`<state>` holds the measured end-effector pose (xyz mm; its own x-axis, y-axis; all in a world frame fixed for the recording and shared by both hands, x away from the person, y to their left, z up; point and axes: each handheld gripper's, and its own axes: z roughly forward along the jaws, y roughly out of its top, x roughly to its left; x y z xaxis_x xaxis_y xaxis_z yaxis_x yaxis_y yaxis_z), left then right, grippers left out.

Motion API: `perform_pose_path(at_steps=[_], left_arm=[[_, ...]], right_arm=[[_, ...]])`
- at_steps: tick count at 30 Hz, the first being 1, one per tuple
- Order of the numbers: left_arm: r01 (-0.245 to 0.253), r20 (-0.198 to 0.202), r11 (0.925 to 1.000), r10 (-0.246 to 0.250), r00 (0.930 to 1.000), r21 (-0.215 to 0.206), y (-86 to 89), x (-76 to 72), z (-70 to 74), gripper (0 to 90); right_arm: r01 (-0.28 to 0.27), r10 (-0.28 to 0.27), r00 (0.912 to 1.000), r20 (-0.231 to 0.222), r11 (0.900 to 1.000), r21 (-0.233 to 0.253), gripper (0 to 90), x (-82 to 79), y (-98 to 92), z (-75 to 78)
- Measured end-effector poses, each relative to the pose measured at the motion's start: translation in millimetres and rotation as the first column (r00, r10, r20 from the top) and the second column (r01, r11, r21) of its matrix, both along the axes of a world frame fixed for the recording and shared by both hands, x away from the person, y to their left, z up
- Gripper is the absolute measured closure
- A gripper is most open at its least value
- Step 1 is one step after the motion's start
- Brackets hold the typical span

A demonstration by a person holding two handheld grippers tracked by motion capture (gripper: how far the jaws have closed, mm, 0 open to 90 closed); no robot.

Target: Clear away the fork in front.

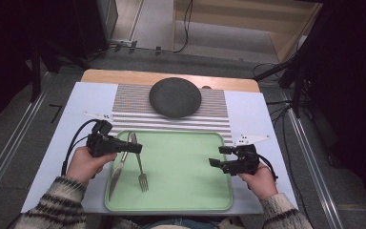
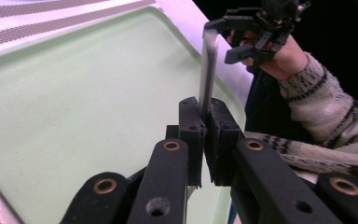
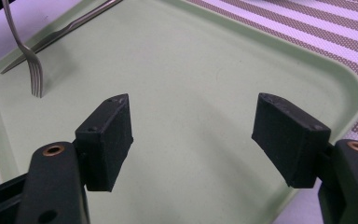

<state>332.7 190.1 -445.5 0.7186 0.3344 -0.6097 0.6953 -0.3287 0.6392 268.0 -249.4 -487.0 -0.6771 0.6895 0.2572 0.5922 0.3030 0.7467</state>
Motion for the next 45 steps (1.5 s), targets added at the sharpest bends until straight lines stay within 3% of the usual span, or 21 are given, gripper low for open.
perform_pose_path(at_steps=[6, 14, 26, 36, 45], left_arm=[[-0.045, 0.042, 0.9988, 0.045, 0.9981, 0.018, -1.2, 0.3, -3.9, 84.7], [-0.109, 0.090, 0.9926, 0.104, 0.9904, 0.052, -4.1, 2.3, -11.0, 81.0], [-0.178, 0.107, 0.9776, 0.166, 0.9803, 0.112, -9.0, 11.9, -28.6, 75.7], [-0.173, 0.083, 0.9724, 0.162, 0.9833, 0.156, -19.7, 18.2, -43.0, 72.6], [-0.191, 0.084, 0.9640, 0.178, 0.9804, 0.185, -26.2, 21.1, -52.8, 70.5]], right_arm=[[0.006, -0.006, 0.9999, -0.010, 1.000, 0.000, 26.6, -2.8, -2.8, -2.9], [0.015, -0.015, 0.9998, -0.013, 1.000, -0.003, 26.5, -6.3, -8.2, -5.6], [0.018, -0.018, 0.9997, -0.018, 1.000, -0.018, 26.1, -4.9, -9.9, -9.5], [0.011, -0.012, 0.9996, -0.025, 1.000, -0.020, 26.0, -4.3, -9.1, -10.4], [0.012, -0.013, 0.9996, -0.024, 1.000, -0.022, 26.1, -4.2, -8.9, -10.5]])
